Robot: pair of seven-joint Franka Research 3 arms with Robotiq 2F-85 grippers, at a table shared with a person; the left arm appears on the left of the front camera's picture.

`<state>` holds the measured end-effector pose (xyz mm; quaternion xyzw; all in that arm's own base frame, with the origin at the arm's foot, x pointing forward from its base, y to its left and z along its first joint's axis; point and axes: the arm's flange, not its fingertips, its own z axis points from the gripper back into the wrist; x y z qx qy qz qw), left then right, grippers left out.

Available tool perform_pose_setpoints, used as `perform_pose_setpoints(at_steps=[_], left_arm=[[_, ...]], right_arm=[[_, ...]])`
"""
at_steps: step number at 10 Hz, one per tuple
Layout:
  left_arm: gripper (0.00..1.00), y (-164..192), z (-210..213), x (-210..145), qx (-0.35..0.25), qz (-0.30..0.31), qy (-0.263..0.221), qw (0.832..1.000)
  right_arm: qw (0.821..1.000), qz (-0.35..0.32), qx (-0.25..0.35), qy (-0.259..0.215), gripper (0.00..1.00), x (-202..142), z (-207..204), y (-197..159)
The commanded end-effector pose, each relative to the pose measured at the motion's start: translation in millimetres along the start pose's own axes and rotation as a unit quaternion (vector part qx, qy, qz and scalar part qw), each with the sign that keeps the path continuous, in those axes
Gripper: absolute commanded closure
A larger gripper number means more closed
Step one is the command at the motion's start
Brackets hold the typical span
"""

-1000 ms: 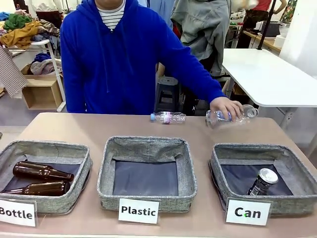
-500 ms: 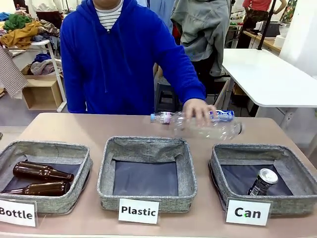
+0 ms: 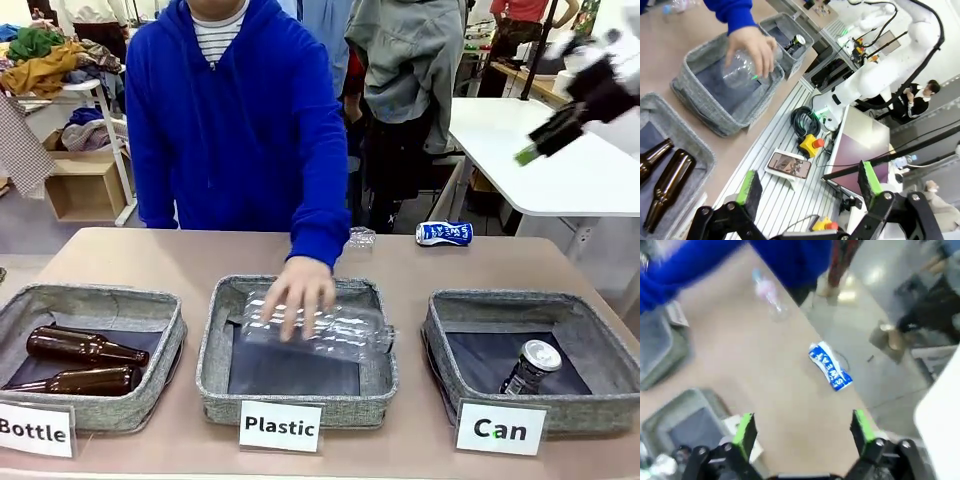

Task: Sort the can waste into the basket.
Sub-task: Pick up the can waste from the table and place it in the right Fabric basket.

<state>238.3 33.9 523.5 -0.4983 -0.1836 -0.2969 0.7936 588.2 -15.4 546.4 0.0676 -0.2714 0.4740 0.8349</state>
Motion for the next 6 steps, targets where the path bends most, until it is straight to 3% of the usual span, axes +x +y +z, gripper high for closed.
perform_pose_setpoints(at_steps=[1, 3, 5, 6], left_arm=[[0.0, -2.8, 0.6, -1.4, -0.002, 0.002, 0.001, 1.0], [0.0, -2.8, 0.6, -1.4, -0.002, 0.002, 0.001, 1.0], [0.0, -2.8, 0.6, -1.4, -0.002, 0.002, 0.001, 1.0], [0.0, -2.8, 0.6, -1.4, -0.002, 0.002, 0.001, 1.0]], right_arm=[[0.993, 0.062, 0.004, 0.105, 0.0, 39.1, -45.2, -31.5], [0.985, 0.108, 0.055, 0.124, 0.0, 64.1, -106.8, -29.3], [0.968, 0.076, 0.182, 0.157, 0.0, 52.6, -152.4, -17.8], [0.984, 0.104, 0.069, 0.123, 0.0, 54.2, -132.3, -11.6]])
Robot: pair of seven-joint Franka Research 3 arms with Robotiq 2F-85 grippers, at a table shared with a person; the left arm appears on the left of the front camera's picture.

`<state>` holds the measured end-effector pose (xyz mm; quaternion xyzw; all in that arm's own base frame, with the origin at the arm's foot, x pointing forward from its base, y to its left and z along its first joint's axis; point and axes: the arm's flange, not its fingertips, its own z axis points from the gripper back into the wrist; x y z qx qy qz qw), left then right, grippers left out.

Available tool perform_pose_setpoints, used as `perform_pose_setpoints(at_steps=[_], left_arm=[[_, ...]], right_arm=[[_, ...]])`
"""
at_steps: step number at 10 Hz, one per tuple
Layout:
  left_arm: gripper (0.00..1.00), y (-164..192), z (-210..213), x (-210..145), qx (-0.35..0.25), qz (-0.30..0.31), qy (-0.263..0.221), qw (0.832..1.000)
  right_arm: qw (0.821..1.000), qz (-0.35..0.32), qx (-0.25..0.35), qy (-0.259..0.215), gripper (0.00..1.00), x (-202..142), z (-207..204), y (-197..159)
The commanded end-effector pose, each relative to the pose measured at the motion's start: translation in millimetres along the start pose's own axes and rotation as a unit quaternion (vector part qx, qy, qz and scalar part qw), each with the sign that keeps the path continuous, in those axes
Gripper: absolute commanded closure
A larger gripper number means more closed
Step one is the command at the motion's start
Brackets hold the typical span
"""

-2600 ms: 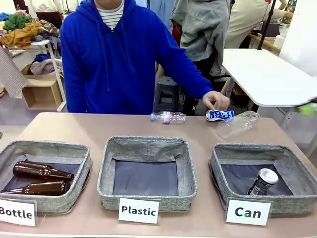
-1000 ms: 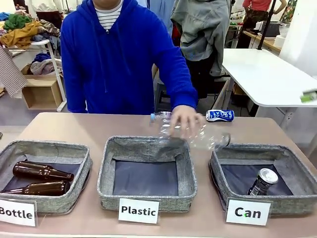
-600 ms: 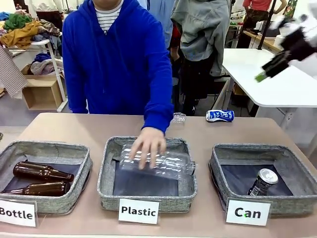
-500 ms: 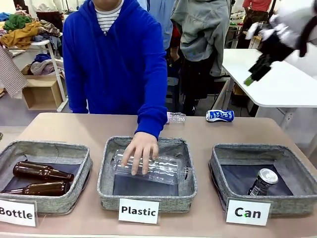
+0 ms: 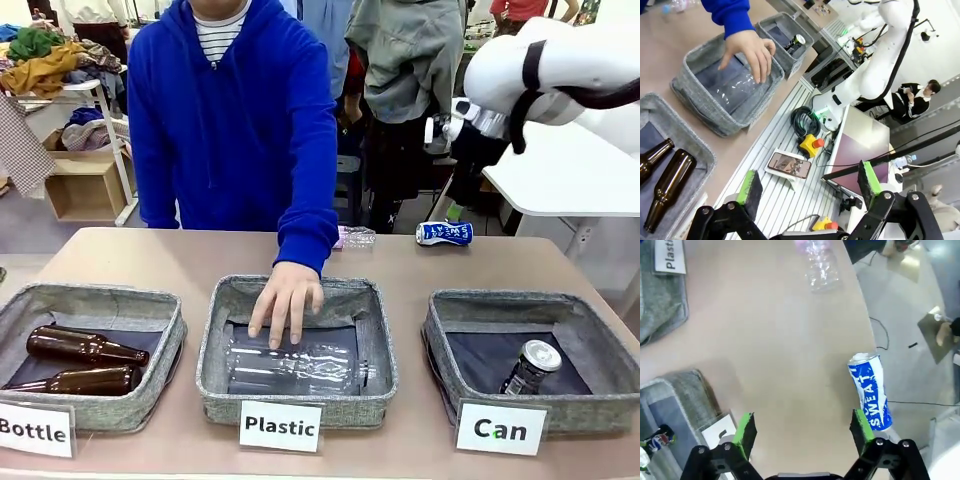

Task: Sort the can waste into the basket.
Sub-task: Pick up the can waste from the table and place it in the right Fabric basket.

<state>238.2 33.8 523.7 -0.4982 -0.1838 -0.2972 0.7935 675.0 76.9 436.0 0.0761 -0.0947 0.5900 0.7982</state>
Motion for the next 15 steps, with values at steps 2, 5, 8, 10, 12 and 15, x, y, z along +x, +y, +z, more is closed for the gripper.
perform_pose_setpoints(at_steps=[2, 5, 8, 10, 12, 15], left_arm=[[0.0, -2.6, 0.6, -1.5, -0.003, 0.003, 0.001, 1.0], [0.0, -2.6, 0.6, -1.5, -0.003, 0.003, 0.001, 1.0], [0.0, -2.6, 0.6, -1.5, -0.003, 0.003, 0.001, 1.0], [0.0, -2.6, 0.6, -1.5, -0.003, 0.003, 0.001, 1.0], [0.0, -2.6, 0.6, -1.5, -0.003, 0.003, 0.001, 1.0], [0.0, -2.6, 0.6, -1.5, -0.003, 0.003, 0.001, 1.0]], right_arm=[[0.998, -0.002, -0.058, -0.013, 0.0, -2.4, 30.0, 1.4], [0.991, 0.032, -0.11, 0.063, 0.0, 19.4, -23.7, -29.9], [0.99, 0.026, -0.123, 0.067, 0.0, 17.7, -63.3, -69.1], [0.992, 0.044, -0.089, 0.08, 0.0, 15.5, -92.3, -94.3], [0.993, 0.046, -0.068, 0.083, 0.0, 8.8, -108.5, -107.9], [0.994, 0.06, -0.037, 0.085, 0.0, 3.6, -130.0, -120.2]])
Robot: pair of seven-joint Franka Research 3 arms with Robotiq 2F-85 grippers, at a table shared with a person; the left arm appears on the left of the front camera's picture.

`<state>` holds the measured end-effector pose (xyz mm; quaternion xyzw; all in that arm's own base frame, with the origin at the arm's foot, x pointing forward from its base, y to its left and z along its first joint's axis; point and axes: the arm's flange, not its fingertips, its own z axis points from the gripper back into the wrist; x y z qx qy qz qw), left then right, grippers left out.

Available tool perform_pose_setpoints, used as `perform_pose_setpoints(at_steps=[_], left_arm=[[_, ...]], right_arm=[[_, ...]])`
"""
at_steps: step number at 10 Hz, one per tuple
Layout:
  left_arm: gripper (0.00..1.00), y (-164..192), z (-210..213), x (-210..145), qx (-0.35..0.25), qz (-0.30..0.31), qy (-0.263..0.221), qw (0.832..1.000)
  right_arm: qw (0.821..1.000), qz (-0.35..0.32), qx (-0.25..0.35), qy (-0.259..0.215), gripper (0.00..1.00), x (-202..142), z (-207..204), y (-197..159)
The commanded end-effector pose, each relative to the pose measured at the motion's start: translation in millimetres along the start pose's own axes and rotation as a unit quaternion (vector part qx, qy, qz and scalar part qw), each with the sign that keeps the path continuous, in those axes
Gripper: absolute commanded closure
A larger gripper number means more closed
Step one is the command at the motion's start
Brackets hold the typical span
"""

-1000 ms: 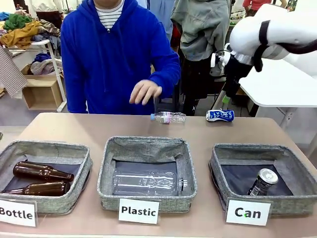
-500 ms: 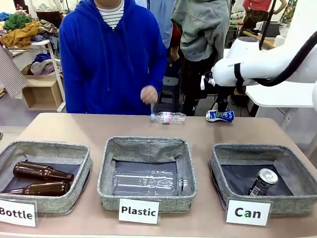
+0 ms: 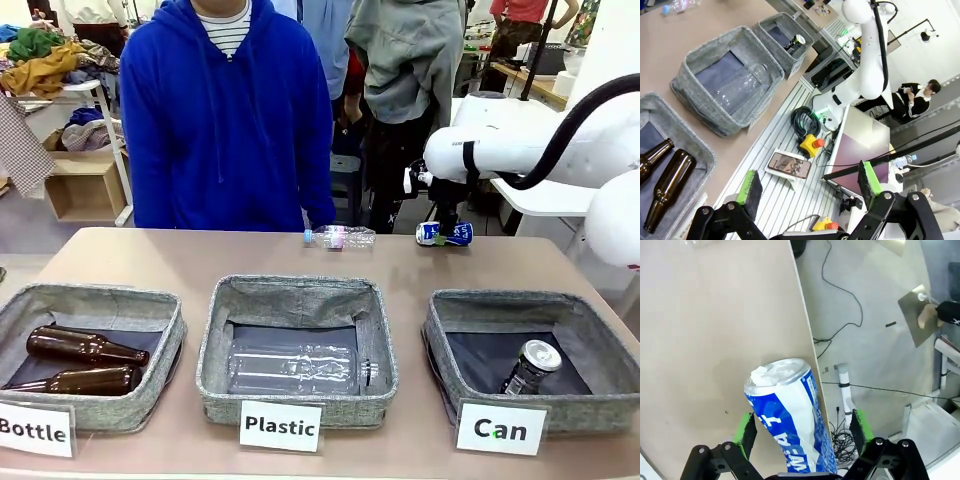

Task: Sort the can waste into the basket.
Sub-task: Pick up the can waste from the table and place it in the right Fabric basket.

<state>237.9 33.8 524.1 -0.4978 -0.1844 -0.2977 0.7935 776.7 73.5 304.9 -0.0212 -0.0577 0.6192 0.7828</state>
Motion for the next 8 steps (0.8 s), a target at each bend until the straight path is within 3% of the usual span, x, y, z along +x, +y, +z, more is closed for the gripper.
perform_pose_setpoints(at_steps=[1, 2, 3, 4, 5, 6, 7, 8], left_arm=[[0.0, -2.1, 0.5, -1.5, -0.003, 0.004, 0.001, 1.0], [0.0, -2.1, 0.5, -1.5, -0.003, 0.004, 0.001, 1.0], [0.0, -2.1, 0.5, -1.5, -0.003, 0.004, 0.001, 1.0], [0.0, -2.1, 0.5, -1.5, -0.003, 0.004, 0.001, 1.0], [0.0, -2.1, 0.5, -1.5, -0.003, 0.004, 0.001, 1.0], [0.0, -2.1, 0.5, -1.5, -0.003, 0.004, 0.001, 1.0], [0.0, -2.1, 0.5, -1.5, -0.003, 0.004, 0.001, 1.0], [0.0, -2.1, 0.5, -1.5, -0.003, 0.004, 0.001, 1.0]], right_arm=[[1.0, 0.022, 0.018, -0.002, 0.0, 8.3, -0.2, -22.4], [0.999, 0.024, 0.024, -0.002, 0.0, 8.6, -0.3, -22.9], [0.999, 0.028, 0.031, -0.002, 0.6, 8.2, 0.0, -22.6], [0.999, 0.03, 0.034, 0.002, 0.6, 8.4, -0.1, -22.2], [0.999, 0.03, 0.038, 0.01, 1.0, 7.7, -0.3, -22.1], [0.999, 0.029, 0.04, 0.012, 0.64, 6.8, 0.2, -22.2], [0.999, 0.028, 0.04, 0.013, 1.0, 5.4, 1.8, -22.1], [0.999, 0.03, 0.042, 0.017, 1.0, 2.8, 4.9, -20.0]])
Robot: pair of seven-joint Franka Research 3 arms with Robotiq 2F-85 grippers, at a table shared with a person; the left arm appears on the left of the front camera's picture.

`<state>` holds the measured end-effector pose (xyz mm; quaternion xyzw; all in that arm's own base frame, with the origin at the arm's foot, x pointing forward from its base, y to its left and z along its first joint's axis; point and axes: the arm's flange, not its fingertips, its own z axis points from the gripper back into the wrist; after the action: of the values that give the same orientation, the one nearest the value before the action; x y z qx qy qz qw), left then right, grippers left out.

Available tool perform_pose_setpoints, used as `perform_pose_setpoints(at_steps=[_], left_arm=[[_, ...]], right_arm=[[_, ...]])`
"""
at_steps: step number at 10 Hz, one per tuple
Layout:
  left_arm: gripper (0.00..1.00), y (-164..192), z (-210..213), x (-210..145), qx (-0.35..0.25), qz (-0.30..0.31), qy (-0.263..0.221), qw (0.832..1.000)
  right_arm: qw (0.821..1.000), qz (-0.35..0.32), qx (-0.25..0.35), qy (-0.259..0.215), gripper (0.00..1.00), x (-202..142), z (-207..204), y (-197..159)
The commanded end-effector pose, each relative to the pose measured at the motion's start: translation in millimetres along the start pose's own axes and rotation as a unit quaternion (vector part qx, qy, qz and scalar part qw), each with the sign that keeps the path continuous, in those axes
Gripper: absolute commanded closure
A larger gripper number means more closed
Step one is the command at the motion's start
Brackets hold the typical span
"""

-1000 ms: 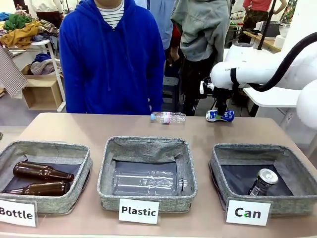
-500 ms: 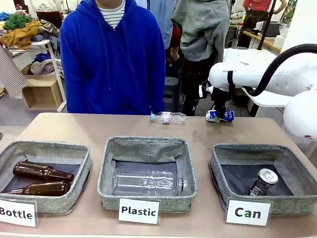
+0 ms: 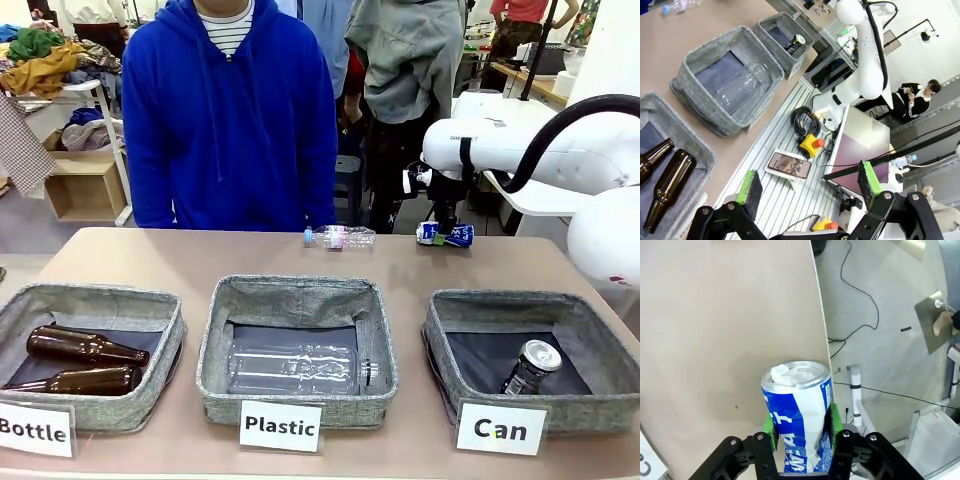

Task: Sort the can waste into the basket.
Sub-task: Pick up the can waste from the table and place it in the right Fabric basket.

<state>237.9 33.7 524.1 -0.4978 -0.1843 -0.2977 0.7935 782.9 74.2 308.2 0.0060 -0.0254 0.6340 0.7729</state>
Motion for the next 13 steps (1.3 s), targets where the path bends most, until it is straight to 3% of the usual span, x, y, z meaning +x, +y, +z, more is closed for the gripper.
perform_pose_setpoints(at_steps=[1, 4, 7, 11, 13], left_arm=[[0.0, -2.1, 0.5, -1.5, -0.003, 0.004, 0.001, 1.0], [0.0, -2.1, 0.5, -1.5, -0.003, 0.004, 0.001, 1.0], [0.0, -2.1, 0.5, -1.5, -0.003, 0.004, 0.001, 1.0], [0.0, -2.1, 0.5, -1.5, -0.003, 0.004, 0.001, 1.0], [0.0, -2.1, 0.5, -1.5, -0.003, 0.004, 0.001, 1.0]], right_arm=[[1.0, 0.01, 0.007, 0.023, 1.0, -5.5, 10.3, -9.4], [1.0, 0.019, 0.014, 0.006, 1.0, -48.8, 72.9, 33.9], [0.995, 0.019, 0.09, -0.03, 1.0, -85.5, 124.1, 134.9], [0.991, 0.058, 0.075, -0.099, 1.0, -120.4, 132.0, 274.9], [0.986, 0.082, 0.095, -0.107, 1.0, -126.6, 117.3, 301.9]])
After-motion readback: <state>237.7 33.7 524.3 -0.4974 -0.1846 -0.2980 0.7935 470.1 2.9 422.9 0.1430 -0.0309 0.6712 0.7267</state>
